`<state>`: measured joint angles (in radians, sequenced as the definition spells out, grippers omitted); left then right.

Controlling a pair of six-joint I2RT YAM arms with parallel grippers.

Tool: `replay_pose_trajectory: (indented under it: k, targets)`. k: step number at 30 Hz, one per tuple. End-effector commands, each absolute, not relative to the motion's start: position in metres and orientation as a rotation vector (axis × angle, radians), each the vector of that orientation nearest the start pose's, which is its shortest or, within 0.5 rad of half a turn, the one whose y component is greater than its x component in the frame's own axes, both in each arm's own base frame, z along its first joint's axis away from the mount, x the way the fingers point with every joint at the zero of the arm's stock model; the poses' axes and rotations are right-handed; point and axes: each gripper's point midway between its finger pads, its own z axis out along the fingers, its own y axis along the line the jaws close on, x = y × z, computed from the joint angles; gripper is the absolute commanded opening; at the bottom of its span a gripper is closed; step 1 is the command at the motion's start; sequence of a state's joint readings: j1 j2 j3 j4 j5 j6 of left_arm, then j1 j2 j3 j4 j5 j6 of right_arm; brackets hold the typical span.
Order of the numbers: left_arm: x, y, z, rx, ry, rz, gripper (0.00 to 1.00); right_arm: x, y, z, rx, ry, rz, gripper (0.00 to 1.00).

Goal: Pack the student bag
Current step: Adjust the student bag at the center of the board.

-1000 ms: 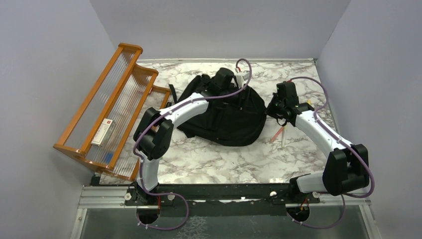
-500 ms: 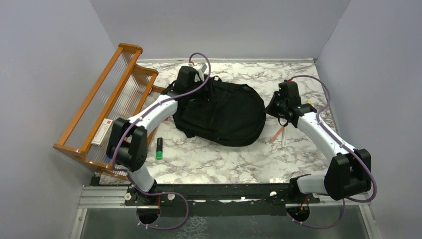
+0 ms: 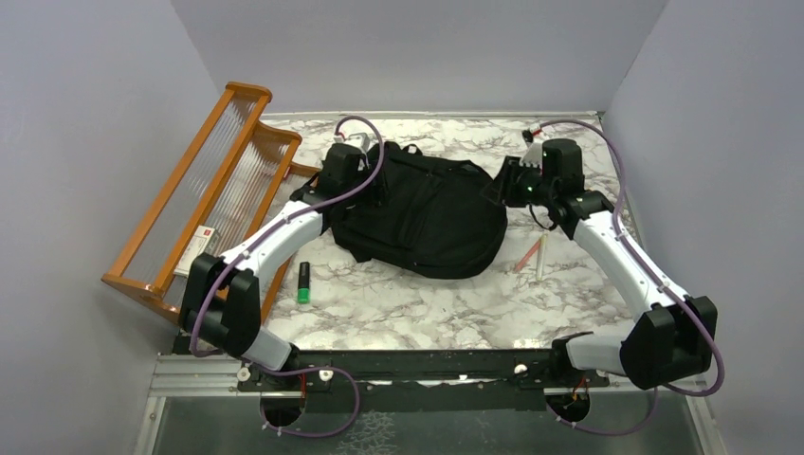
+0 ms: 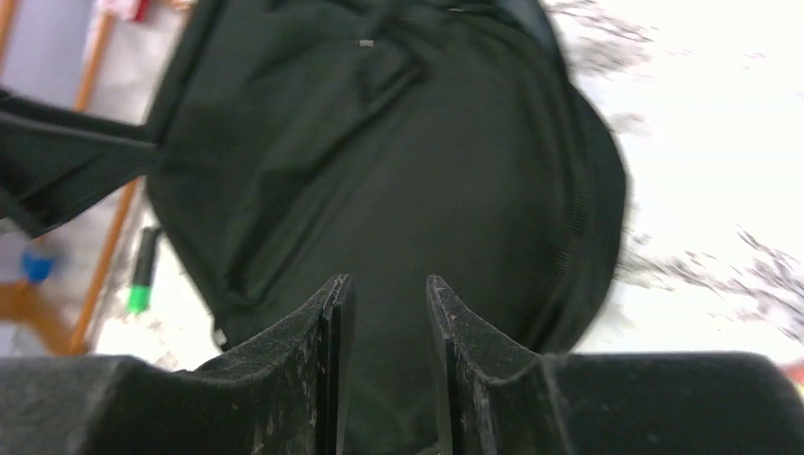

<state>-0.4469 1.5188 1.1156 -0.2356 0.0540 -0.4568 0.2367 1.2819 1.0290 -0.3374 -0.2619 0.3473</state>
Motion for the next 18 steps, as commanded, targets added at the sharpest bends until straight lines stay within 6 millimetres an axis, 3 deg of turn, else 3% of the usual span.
replay_pose_trajectory:
  k: [1, 8, 18]
  targets:
    - [0.364, -0.197, 0.163, -0.026, 2.258, -0.521, 0.67, 0.339, 0.202, 0.238, -0.365, 2.075, 0.885, 0.38]
    - [0.336, -0.197, 0.146, -0.072, 2.311, -0.589, 0.63, 0.31, 0.274, 0.203, -0.61, 2.181, 0.879, 0.39]
    - [0.298, -0.195, 0.109, -0.103, 2.409, -0.615, 0.63, 0.261, 0.32, 0.155, -0.807, 2.278, 0.916, 0.4]
